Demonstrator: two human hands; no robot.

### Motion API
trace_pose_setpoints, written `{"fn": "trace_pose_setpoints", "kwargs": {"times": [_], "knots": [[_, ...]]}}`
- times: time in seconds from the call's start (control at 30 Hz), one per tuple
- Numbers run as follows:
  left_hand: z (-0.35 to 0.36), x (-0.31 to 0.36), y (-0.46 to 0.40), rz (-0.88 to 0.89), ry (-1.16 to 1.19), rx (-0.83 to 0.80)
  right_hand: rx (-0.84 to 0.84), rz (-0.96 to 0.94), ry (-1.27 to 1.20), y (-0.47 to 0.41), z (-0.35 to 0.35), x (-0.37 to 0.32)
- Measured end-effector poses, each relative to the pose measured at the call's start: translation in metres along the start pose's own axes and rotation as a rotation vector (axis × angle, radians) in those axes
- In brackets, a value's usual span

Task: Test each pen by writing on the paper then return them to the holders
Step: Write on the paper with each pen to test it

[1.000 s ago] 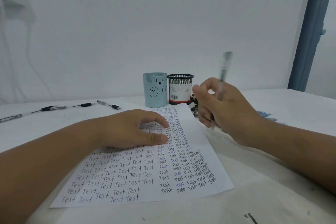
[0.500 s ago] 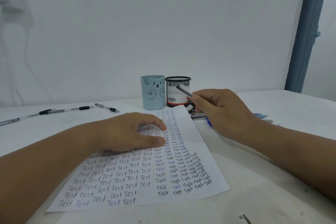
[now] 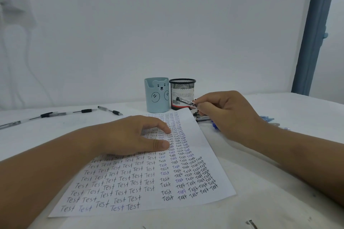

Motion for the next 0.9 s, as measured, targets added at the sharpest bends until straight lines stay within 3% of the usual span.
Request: {"fn": "trace_pose_setpoints", "kwargs": {"times": [0.5,0.73,0.9], "knots": [[-0.001,0.002,0.002,-0.01,-0.014,0.013,-0.013,-0.003,0.073,0.0,-0.007,-0.002],[-0.001,0.003,0.001,-0.011,-0.012,0.015,-0.062,-0.148,0.431,-0.028,-0.028,0.016],[-0.001,0.003,0.001,0.004,-0.015,0.016,-0.085,-0.039,0.534,-0.042,-0.059,0.055]]}}
Point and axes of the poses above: each hand's wrist, its own y-axis away from the middle knuckle, its own z-axis out of the palm, x = y × z, the point moved 9 cm from there along -y, towards the middle knuckle, and after that the axes turned 10 degrees about -z, right-handed, at the moved point
